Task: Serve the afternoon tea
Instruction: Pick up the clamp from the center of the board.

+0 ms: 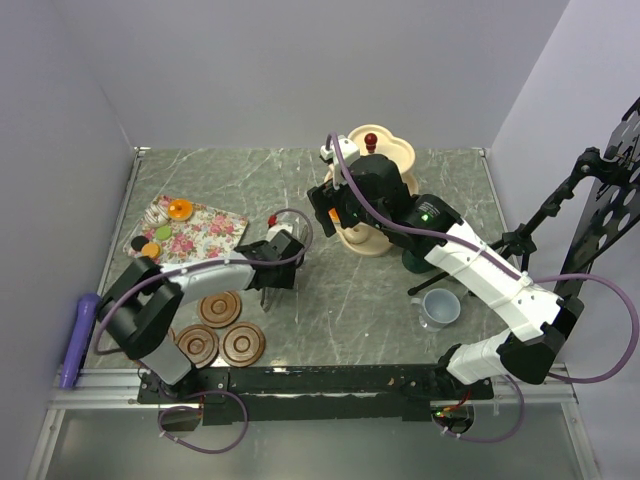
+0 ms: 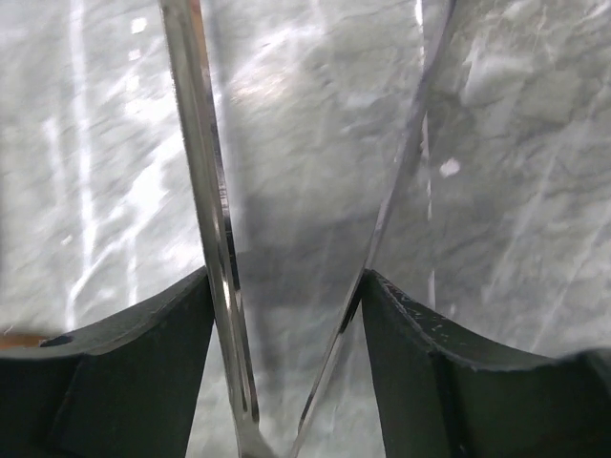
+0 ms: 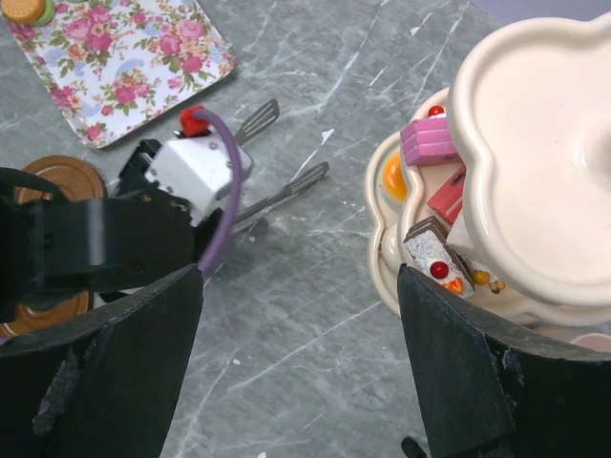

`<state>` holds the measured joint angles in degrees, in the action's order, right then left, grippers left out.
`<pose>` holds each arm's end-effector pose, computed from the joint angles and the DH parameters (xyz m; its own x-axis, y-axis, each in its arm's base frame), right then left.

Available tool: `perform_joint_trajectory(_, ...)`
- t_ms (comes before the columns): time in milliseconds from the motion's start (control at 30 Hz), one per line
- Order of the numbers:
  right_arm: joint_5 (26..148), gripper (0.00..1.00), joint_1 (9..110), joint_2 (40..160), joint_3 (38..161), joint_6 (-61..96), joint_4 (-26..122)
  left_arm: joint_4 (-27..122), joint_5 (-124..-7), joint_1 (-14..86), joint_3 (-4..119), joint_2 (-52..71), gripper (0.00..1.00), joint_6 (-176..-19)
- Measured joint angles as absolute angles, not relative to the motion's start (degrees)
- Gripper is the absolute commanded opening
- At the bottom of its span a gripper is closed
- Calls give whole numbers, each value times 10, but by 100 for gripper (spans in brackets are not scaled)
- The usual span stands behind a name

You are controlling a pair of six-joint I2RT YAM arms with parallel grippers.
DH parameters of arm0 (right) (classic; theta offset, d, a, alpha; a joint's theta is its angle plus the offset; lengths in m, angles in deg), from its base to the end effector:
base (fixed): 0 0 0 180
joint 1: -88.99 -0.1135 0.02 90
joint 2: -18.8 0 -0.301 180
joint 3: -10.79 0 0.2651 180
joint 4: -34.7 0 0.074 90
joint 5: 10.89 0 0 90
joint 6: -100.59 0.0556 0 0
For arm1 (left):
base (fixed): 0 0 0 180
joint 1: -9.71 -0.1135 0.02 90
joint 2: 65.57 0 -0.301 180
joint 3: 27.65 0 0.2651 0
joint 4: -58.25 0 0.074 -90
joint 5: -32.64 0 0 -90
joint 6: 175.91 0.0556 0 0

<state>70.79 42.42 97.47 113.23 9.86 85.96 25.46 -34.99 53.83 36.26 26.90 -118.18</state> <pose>0.2244 0.2254 0.4559 -0.3093 -0.3450 -0.8862 -0.6343 0.7691 -0.0781 0.2487 -0.2117 0.1774 -0.8065 0.0943 -0.5837 0.0972 0.9949 0.0264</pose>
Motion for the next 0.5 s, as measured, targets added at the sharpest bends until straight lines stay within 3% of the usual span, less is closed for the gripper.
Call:
perform_joint_trajectory(267,708,89,424,974,1132,99,860,177,-364,516,407,152,57,-1208)
perform_joint_trajectory(500,708,89,424,974,1132,99,860,96,-378,439,445,82,52,-1228)
